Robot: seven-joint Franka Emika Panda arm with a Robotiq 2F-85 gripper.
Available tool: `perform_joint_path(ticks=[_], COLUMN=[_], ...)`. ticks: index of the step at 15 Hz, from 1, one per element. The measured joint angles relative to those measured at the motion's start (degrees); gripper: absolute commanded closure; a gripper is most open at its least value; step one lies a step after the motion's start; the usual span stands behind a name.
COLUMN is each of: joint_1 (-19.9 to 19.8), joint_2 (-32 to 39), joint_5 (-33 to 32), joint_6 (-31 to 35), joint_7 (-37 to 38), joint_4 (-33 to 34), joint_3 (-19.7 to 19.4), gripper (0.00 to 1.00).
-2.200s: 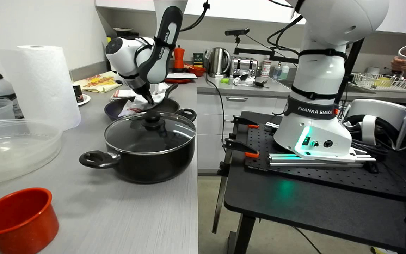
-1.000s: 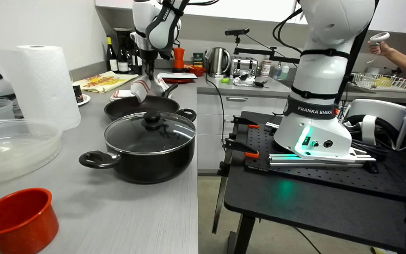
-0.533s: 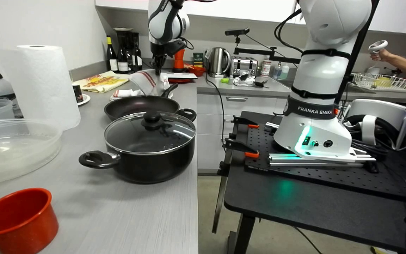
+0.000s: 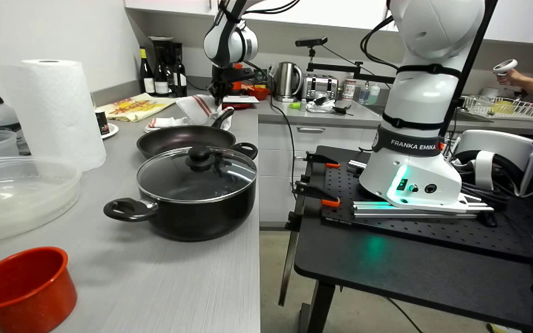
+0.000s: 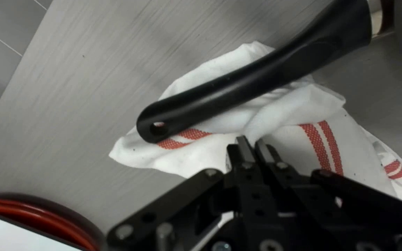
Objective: Use the towel to wipe the pan
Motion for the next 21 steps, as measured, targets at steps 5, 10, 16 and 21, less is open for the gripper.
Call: perform_joint_path(ticks=[5, 10, 16, 21], joint_1=[-1.9, -2.1, -2.0, -1.9], joint_2=[2.9, 3.3, 3.5, 3.5], joint_5=[5.0, 6.5, 6.5, 6.5], joint_6=[3.5, 5.4, 7.3, 8.3], joint_7=[2.3, 3.2, 3.7, 3.7], joint_4=[0.1, 0.0, 0.0, -0.1], joint_3=[0.1, 0.2, 0.7, 1.4], gripper=[0.99, 0.99, 0.66, 0.31])
